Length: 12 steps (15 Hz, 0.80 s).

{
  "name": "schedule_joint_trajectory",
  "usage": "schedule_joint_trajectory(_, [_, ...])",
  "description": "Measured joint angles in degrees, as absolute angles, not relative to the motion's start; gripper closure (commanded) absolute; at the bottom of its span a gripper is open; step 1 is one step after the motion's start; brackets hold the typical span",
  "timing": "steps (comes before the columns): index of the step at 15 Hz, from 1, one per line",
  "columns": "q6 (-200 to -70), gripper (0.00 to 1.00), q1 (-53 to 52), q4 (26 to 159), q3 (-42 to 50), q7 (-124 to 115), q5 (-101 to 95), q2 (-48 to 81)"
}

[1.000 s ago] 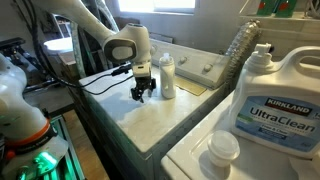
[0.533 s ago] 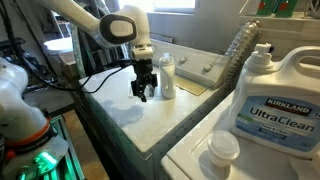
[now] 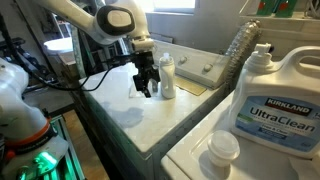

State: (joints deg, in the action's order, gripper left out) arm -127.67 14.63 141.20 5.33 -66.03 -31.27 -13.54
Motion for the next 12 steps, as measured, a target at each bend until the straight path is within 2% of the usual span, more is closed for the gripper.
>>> schedule_joint_trajectory(12, [-126.37,0.66,18.17,125.81,8.3,-84.34,-78.46,-9.51])
